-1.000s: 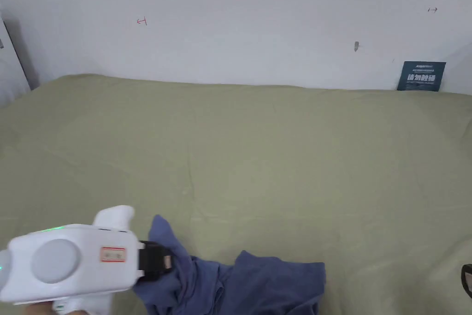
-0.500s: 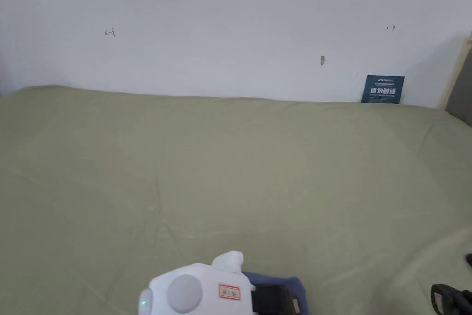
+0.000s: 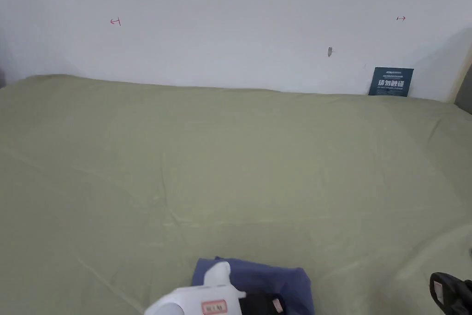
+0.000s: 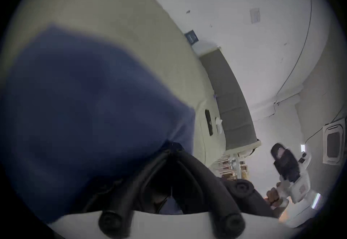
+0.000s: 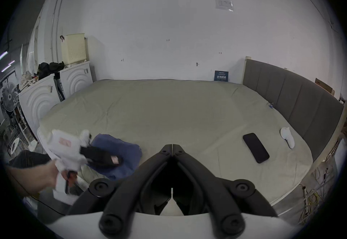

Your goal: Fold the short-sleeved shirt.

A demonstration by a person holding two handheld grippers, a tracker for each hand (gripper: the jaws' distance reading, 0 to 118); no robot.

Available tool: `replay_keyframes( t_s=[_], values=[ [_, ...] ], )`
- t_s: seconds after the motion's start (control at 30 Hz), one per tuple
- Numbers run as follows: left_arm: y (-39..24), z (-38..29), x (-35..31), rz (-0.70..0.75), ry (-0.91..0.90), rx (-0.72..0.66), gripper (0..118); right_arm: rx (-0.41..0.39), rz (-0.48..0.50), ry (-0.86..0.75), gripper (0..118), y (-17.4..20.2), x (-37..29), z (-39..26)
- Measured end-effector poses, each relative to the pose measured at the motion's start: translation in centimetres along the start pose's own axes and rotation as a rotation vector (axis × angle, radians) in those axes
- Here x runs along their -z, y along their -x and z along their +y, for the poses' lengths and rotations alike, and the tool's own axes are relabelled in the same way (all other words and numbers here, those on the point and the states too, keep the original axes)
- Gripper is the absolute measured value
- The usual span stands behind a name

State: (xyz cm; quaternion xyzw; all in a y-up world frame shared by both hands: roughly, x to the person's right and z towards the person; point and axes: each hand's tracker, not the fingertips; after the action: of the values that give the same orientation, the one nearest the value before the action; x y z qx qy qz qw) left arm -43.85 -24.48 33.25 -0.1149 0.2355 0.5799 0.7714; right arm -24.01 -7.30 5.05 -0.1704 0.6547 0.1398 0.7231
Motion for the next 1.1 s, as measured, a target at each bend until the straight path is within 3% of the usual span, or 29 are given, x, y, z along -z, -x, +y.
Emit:
replay_keyframes(
  t_s=[0.13,0.27,0.4,0.47,0.57,0.63,0.7,0.8,0.87,0.9,0.93,0.97,1.0,1.1],
  values=[
    [-0.2,-3.3,2.3,-0.075,0.024,-0.063,0,-0.001,0.000,0.006,0,-0.1,0.2,0.2],
    [-0.8,-4.0,1.4,-0.078,0.066,-0.036,0,0.017,0.039,0.023,0,-0.1,2.0,0.1],
    [-1.4,0.4,-5.8,-0.122,-0.090,0.001,0,0.061,0.224,0.078,0,0.4,6.0,0.1],
    [-0.9,3.5,-10.6,-0.049,-0.163,-0.015,0,0.152,0.393,0.137,0,0.8,9.0,-0.3],
    [1.1,6.8,-16.6,0.167,-0.271,0.043,0,0.356,0.636,0.268,0,1.7,14.3,-2.0],
    [2.8,7.9,-19.4,0.186,-0.277,-0.002,0,0.483,0.776,0.355,0,2.2,17.7,-3.7],
    [4.5,8.1,-21.1,0.175,-0.261,-0.018,1,0.598,0.825,0.479,0,2.7,20.9,-5.9],
    [6.2,7.7,-21.6,0.183,-0.230,-0.016,2,0.601,0.802,0.630,0,3.6,23.9,-8.9],
    [7.3,7.2,-21.1,0.126,-0.192,-0.059,13,0.642,0.745,0.700,0,3.5,25.0,-10.6],
    [7.7,7.0,-20.6,0.107,-0.182,-0.075,39,0.742,0.802,0.645,0,2.9,24.9,-11.1],
    [7.8,7.0,-20.2,0.115,-0.176,-0.066,69,0.760,0.812,0.619,0,2.8,24.7,-11.0],
    [8.2,7.0,-19.6,0.112,-0.153,-0.061,94,0.715,0.794,0.632,0,2.9,24.5,-11.0],
    [8.1,6.9,-18.9,0.087,-0.140,-0.045,106,0.688,0.801,0.614,0,3.1,24.1,-10.8],
    [7.4,6.9,-16.3,-0.021,-0.036,-0.032,106,0.658,0.797,0.617,0,3.2,24.2,-10.2]
  ],
)
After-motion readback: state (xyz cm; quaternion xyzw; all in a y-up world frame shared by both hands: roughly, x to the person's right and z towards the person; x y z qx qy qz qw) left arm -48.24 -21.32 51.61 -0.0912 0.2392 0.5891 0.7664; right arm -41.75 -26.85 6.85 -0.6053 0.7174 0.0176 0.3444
